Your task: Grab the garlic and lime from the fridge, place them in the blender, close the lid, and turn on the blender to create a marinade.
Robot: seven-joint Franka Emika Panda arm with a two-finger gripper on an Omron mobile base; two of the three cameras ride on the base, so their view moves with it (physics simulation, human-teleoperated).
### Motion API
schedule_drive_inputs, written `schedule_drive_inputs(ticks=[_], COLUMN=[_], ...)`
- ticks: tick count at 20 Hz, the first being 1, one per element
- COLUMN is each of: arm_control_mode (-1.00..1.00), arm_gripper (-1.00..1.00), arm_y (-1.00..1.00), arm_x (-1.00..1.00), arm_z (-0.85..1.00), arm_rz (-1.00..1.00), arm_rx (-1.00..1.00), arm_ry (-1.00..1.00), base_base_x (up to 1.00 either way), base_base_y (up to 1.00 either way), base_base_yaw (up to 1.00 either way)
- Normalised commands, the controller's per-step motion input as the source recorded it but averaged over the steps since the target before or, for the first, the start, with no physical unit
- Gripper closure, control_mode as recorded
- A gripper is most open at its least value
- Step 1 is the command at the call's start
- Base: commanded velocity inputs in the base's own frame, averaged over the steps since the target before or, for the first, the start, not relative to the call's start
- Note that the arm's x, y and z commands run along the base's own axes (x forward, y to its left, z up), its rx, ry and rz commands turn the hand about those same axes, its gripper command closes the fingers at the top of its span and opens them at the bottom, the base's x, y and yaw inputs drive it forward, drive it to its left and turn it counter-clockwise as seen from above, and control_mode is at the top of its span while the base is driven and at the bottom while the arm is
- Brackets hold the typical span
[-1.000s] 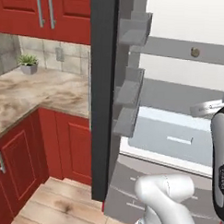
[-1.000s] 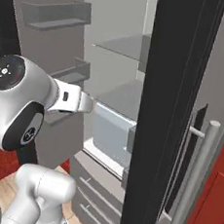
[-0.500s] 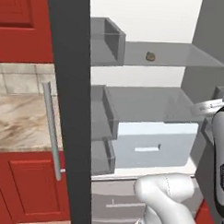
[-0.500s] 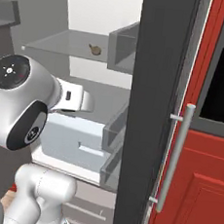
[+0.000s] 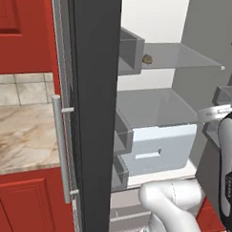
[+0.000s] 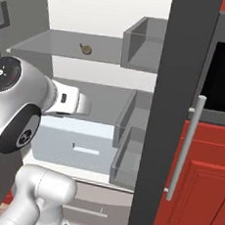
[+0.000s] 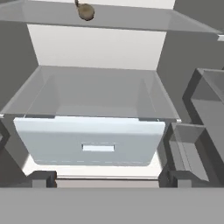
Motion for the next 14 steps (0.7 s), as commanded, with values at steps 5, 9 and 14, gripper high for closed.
schedule_drive_inputs(ticks=[5,9,14], arm_control_mode=[1.0,1.0,1.0], arm_gripper=[-1.0,-1.0,-1.0], arm_y=[0.0,0.0,0.0], arm_x=[0.0,0.0,0.0], arm_z=[0.0,0.0,0.0], arm_rz=[0.0,0.0,0.0], arm_rx=[0.0,0.0,0.0], arm_ry=[0.0,0.0,0.0], base_base_x=[0.48,0.49,0.68], base_base_y=[0.12,0.02,0.14], base_base_yaw=[0.13,0.29,0.09])
